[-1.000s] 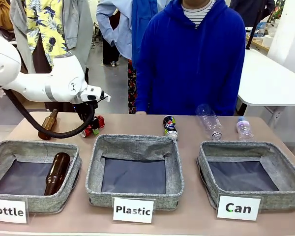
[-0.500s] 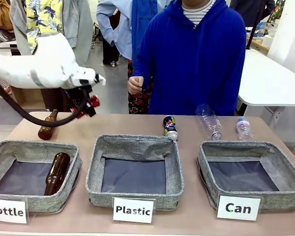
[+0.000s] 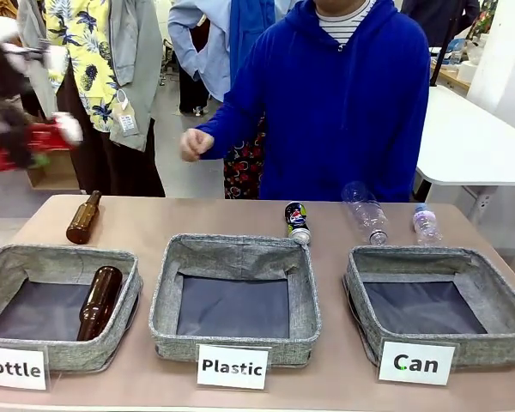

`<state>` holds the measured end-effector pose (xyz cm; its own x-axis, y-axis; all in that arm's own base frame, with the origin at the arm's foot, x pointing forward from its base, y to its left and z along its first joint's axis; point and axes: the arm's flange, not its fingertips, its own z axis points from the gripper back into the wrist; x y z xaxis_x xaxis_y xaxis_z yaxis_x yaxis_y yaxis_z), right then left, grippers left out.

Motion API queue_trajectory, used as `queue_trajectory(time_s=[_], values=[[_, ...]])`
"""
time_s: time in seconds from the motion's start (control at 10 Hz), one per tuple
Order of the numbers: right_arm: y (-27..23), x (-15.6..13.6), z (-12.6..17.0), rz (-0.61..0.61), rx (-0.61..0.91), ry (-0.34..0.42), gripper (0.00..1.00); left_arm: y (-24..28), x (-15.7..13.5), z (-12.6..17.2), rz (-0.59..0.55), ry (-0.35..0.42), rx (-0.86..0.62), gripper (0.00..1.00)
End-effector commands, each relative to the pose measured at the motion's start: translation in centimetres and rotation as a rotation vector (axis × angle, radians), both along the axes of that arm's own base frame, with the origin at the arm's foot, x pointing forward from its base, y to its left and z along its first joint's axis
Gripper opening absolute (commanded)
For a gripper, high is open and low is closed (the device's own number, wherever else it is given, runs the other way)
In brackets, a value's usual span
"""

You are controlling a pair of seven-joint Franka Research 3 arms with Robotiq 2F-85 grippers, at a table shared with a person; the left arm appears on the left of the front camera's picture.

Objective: Sort the can waste into the basket.
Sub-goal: Pick up the can waste from the table and place it in the right Fabric basket.

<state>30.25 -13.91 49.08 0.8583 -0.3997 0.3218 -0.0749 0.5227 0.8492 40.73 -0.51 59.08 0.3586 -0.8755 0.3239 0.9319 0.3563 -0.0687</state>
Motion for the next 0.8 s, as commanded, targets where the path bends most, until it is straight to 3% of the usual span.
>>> queue_trajectory(time_s=[0.0,0.1,0.2,0.4,0.5,0.7], values=[[0.0,0.2,-0.1,0.008,0.012,-0.037,1.00,6.4,-2.3,0.1,0.065,-0.044,-0.038,0.00],[0.0,0.2,-0.1,0.008,0.012,-0.037,1.00,9.5,-2.6,0.3,0.130,-0.024,-0.120,0.00],[0.0,0.2,-0.1,0.008,0.012,-0.037,1.00,4.3,-2.6,0.9,0.011,-0.006,-0.025,0.00],[0.0,0.2,-0.1,0.008,0.012,-0.037,1.00,4.3,-2.6,0.9,0.011,-0.006,-0.025,0.00],[0.0,0.2,-0.1,0.008,0.012,-0.037,1.00,7.4,-3.6,0.9,0.043,-0.011,-0.062,0.00],[0.0,0.2,-0.1,0.008,0.012,-0.037,1.00,3.7,-1.1,0.9,0.052,-0.035,-0.069,0.00]])
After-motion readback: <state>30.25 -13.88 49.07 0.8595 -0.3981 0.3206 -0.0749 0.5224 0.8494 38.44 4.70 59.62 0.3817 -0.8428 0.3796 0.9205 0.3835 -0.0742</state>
